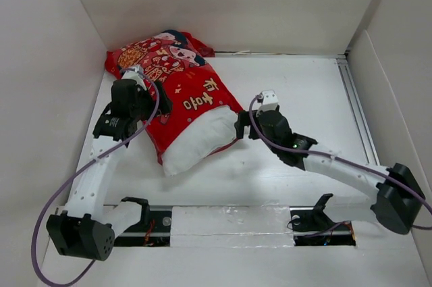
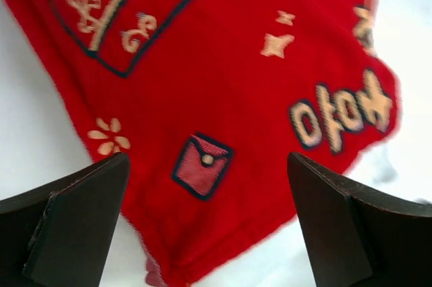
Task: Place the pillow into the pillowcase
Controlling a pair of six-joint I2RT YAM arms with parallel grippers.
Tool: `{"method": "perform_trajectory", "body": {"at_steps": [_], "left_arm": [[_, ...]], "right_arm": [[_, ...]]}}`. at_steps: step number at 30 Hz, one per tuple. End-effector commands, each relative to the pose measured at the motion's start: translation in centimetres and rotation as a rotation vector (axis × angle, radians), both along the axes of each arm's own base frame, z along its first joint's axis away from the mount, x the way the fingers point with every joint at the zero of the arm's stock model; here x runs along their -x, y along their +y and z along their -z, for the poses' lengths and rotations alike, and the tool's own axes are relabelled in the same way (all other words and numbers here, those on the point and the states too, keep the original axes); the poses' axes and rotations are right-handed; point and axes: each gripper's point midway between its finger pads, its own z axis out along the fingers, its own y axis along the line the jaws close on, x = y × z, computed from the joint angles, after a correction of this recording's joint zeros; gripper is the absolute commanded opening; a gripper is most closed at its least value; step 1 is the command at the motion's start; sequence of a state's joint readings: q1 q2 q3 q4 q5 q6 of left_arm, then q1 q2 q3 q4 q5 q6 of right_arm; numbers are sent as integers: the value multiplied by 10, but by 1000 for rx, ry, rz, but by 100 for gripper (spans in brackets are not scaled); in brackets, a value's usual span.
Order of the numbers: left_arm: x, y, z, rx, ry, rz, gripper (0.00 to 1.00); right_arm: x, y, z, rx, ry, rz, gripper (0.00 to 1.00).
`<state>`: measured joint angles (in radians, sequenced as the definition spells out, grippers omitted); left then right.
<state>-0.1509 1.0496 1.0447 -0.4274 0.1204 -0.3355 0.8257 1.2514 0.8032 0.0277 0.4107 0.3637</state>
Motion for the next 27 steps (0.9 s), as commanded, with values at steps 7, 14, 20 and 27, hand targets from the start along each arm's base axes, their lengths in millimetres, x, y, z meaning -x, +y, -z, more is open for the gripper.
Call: {"method": "perform_trajectory", "body": {"at_steps": [7,14,20,27], "left_arm": [[-41,-67,-156,-173,-203,-42,100],[-8,-137,-57,-727,-36,-124,100],[15,-122,9,-739,82,8,100],[15,-84,41,-888,122,-135,100]], "right_arm": [[12,-12,-29,-115,-51,-16,100],[21,-49,-23,-134,-34,57,100],[38,-82,-37,-198,-85,92,100],[41,-82,-28,-223,-72,31,100]]}}
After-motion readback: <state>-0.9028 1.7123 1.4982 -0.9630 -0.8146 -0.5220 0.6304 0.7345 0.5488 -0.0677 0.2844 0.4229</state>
